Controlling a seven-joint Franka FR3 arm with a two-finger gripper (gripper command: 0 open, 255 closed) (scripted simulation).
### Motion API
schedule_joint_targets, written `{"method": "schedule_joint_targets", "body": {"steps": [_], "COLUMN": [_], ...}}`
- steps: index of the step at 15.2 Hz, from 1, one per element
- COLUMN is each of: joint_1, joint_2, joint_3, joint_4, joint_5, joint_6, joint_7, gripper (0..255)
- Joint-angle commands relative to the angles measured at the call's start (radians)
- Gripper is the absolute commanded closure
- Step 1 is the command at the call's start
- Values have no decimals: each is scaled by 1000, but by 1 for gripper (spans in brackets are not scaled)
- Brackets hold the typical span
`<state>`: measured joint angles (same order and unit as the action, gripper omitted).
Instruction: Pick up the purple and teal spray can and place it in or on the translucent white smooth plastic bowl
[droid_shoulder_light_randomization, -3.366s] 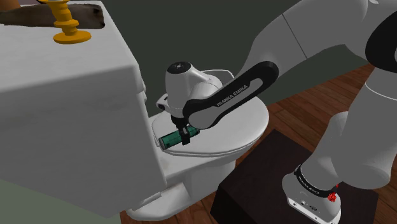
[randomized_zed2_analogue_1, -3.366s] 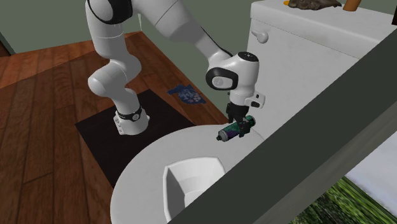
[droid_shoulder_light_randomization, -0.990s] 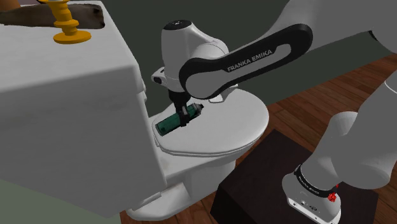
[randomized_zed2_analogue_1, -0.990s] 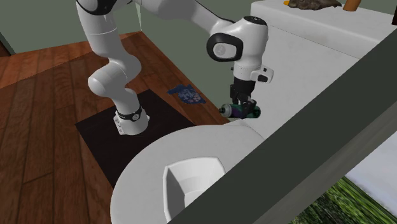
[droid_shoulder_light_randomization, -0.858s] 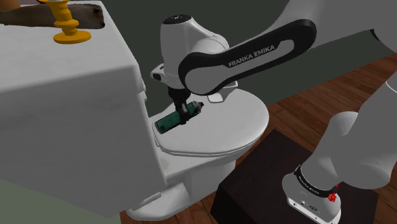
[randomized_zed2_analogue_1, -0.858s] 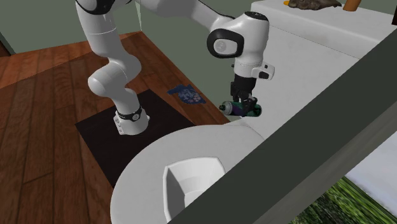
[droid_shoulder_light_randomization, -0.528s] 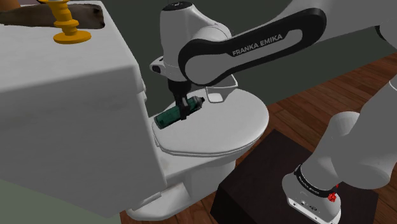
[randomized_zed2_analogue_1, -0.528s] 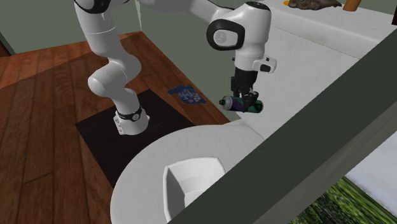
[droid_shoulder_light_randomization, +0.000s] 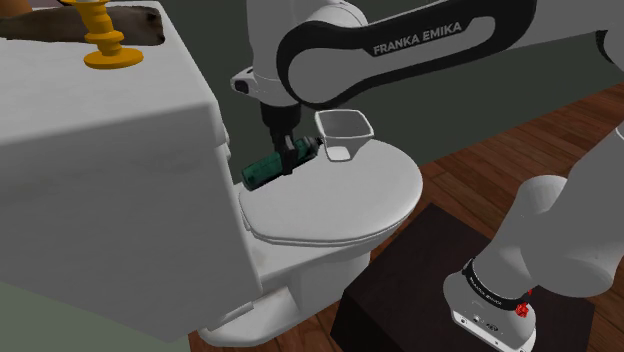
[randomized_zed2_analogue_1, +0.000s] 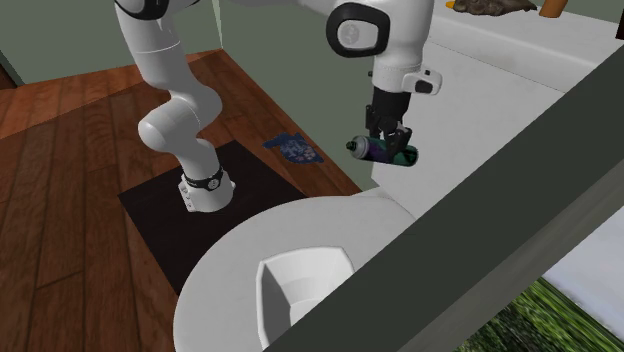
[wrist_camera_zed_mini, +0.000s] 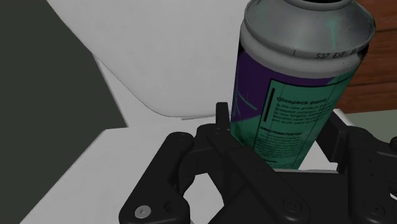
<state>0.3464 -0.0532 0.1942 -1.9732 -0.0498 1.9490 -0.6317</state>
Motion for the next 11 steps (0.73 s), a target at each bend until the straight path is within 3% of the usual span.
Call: {"method": "schedule_joint_targets", "body": {"steps": [1, 4, 11], "joint_1": [0, 0, -77], "joint_2": [-5, -8, -50], "joint_3": [0, 0, -92], "joint_4": [24, 49, -1], "joint_5": [1, 3, 7], "joint_6": [-29, -57, -40], "joint_7": [-1, -3, -174], "gripper": [255, 255, 255]}}
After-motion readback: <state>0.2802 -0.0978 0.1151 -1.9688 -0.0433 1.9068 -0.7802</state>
